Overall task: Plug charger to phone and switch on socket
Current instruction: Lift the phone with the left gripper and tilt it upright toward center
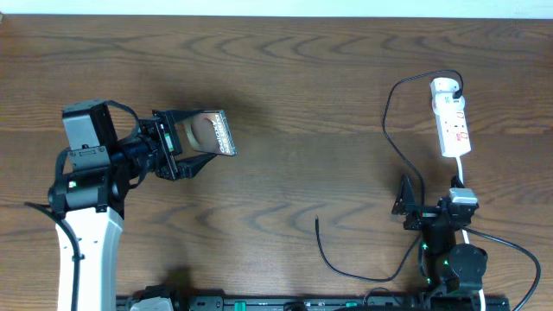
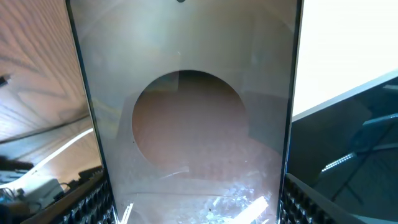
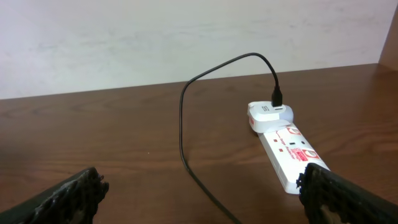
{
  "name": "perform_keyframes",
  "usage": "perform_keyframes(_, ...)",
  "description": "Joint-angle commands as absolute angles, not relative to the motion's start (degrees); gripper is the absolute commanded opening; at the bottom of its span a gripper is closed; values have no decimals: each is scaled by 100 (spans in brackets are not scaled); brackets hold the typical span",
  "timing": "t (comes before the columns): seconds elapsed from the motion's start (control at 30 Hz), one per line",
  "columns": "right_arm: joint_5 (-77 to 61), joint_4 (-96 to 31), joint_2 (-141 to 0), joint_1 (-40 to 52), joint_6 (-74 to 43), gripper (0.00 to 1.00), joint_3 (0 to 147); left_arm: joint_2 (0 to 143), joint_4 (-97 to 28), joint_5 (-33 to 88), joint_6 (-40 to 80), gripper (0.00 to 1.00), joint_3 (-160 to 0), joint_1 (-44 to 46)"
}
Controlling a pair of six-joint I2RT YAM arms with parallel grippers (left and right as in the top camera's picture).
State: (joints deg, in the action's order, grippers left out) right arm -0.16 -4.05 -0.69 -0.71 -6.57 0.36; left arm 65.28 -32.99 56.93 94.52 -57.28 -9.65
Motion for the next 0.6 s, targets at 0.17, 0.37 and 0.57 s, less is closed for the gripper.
perform_keyframes(0.17,5,-432,-38,-32,-681,99,32,6471,-3247,5937,9675,7,-5929,-996)
perform_keyframes(0.37,8,-432,-38,-32,-681,99,32,6471,-3247,5933,9673,7,-5929,-996)
perform_keyframes(0.57,5,-434,-38,-32,-681,99,32,6471,-3247,5804,9526,7,-5929,-996)
